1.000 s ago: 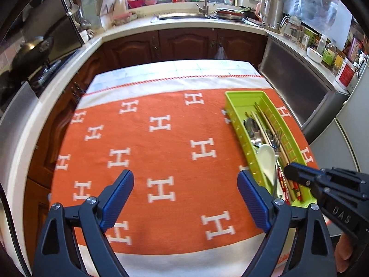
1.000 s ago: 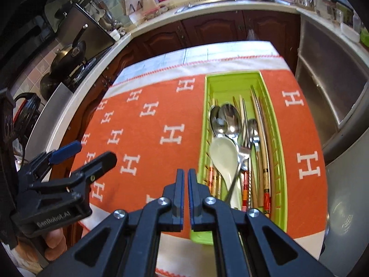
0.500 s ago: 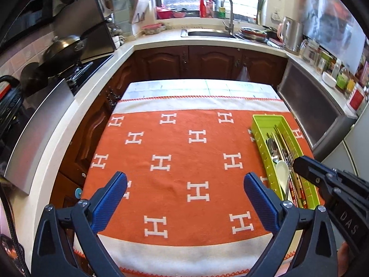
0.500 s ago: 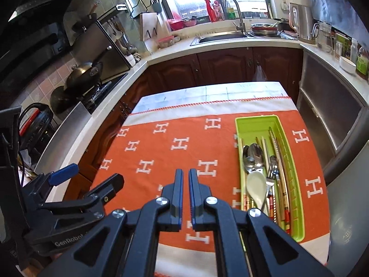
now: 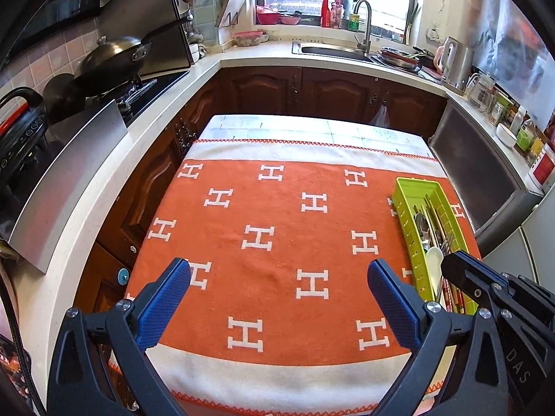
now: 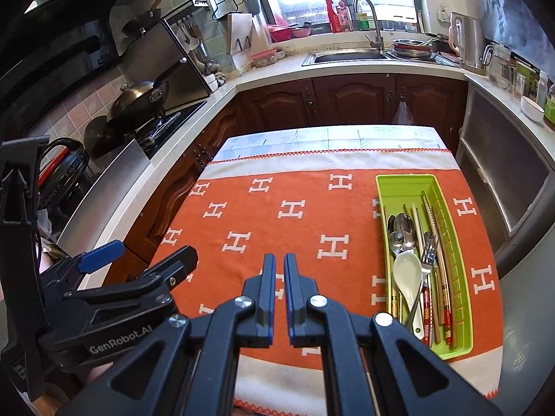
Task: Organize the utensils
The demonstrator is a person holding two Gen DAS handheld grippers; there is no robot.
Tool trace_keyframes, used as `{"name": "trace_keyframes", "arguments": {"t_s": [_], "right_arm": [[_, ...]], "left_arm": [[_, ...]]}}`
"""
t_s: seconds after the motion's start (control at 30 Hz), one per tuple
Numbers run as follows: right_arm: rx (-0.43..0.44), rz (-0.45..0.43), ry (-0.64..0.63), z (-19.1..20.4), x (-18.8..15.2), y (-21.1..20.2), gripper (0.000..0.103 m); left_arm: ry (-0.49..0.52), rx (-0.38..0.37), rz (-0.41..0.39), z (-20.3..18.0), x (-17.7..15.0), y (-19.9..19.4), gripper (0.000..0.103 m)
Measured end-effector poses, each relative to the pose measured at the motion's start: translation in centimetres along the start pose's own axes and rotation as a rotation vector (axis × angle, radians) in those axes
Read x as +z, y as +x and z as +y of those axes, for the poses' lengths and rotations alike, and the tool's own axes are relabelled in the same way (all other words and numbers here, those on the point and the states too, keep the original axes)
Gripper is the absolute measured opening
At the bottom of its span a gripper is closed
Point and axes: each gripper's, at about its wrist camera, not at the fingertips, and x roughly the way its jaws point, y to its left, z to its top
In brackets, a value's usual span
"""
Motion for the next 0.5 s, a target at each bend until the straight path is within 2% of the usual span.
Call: {"name": "trace_keyframes", "arguments": {"t_s": [0.5], "right_arm": [[-0.007, 0.010, 0.013, 0.01, -0.03, 0.52, 0.005]], "left_arm": [[0.019, 0.002, -0.007, -0.28, -0.01, -0.05, 0.101]]}}
